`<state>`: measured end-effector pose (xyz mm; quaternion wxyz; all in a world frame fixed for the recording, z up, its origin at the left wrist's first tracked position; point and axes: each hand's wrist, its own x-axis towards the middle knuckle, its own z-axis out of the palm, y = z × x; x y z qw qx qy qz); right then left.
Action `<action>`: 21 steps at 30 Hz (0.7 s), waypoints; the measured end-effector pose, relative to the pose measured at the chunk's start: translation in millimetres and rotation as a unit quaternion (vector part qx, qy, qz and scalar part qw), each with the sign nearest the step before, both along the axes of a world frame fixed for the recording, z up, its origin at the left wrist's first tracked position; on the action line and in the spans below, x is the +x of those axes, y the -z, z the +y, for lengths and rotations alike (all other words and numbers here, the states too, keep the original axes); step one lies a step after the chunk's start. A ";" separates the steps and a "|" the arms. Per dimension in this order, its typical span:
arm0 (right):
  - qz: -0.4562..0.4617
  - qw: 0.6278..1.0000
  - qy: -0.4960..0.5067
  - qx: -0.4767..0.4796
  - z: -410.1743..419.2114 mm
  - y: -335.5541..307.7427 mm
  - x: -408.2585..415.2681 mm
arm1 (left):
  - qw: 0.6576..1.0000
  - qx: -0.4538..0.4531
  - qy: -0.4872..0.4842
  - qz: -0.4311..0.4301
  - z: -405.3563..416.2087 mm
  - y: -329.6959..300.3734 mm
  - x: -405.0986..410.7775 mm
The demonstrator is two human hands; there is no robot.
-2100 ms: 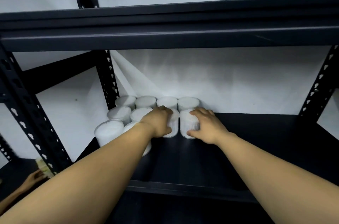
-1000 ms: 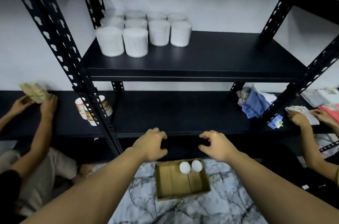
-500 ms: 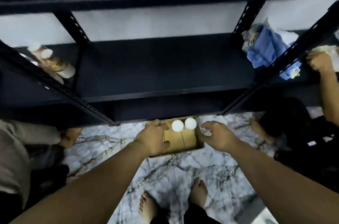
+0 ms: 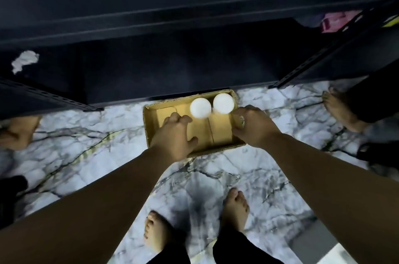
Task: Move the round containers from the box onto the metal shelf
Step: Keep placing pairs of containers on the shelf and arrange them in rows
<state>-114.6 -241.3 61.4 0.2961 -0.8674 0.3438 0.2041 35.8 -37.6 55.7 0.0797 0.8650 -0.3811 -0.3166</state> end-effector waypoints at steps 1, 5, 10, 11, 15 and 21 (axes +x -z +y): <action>0.005 1.000 0.000 -0.001 -3.6 17.6 4.2 | 1.000 -0.002 0.003 -0.007 -5.6 18.0 2.7; 0.009 0.999 0.000 -0.030 -20.1 86.1 23.7 | 0.999 -0.046 -0.002 -0.027 -32.0 87.3 17.2; -0.022 0.997 0.001 -0.079 -40.8 159.6 48.1 | 0.996 -0.057 -0.052 -0.036 -68.4 163.7 31.7; -0.021 0.995 -0.011 -0.092 -43.1 173.4 52.9 | 0.996 -0.052 -0.062 -0.026 -74.0 177.4 32.6; -0.002 0.989 -0.053 -0.136 -42.8 221.0 64.8 | 0.996 -0.051 -0.077 0.016 -86.8 224.4 29.8; -0.011 0.979 -0.054 -0.194 -34.8 242.0 60.8 | 0.994 -0.073 -0.086 0.001 -96.2 243.0 34.5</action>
